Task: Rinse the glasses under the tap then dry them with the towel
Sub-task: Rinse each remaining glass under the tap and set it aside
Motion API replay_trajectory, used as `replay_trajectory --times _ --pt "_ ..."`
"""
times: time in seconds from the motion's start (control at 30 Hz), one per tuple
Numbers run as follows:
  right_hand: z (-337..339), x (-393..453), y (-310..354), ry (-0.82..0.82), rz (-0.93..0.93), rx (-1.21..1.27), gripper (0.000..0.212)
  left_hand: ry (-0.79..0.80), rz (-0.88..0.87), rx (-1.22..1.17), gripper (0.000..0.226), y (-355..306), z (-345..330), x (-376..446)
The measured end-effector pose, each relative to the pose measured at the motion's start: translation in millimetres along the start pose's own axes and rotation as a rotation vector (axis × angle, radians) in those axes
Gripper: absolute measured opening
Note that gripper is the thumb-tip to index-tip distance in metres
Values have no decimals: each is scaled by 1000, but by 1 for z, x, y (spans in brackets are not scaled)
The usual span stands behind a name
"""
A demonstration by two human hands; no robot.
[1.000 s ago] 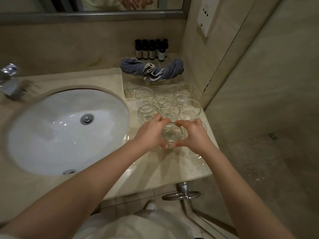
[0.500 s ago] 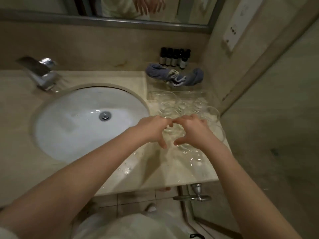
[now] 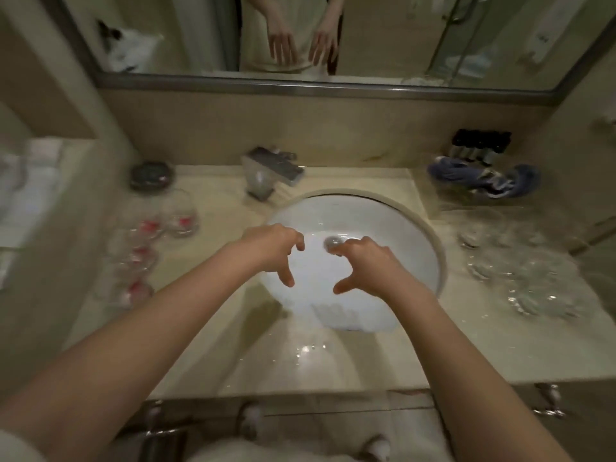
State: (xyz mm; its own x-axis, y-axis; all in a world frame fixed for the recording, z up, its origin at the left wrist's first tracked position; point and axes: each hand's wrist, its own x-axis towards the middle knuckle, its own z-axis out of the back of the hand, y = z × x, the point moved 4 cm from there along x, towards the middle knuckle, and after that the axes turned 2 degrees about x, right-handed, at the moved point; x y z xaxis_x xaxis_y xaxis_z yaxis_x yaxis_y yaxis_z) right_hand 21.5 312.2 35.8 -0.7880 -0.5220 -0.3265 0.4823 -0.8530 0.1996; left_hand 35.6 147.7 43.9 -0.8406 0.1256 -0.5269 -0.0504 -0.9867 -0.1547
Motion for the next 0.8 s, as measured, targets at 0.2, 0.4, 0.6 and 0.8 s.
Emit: replay_trajectory --times 0.2,0.4,0.6,0.8 --pt "-15 47 122 64 133 -6 76 -60 90 -147 73 125 1 -52" --pt "-17 81 200 98 241 -16 74 -168 200 -281 71 203 -11 -97" --pt "-24 107 277 126 369 9 75 -154 308 -371 66 257 -37 -132" --pt "-32 119 312 145 439 25 66 -181 402 -245 82 280 -56 -136"
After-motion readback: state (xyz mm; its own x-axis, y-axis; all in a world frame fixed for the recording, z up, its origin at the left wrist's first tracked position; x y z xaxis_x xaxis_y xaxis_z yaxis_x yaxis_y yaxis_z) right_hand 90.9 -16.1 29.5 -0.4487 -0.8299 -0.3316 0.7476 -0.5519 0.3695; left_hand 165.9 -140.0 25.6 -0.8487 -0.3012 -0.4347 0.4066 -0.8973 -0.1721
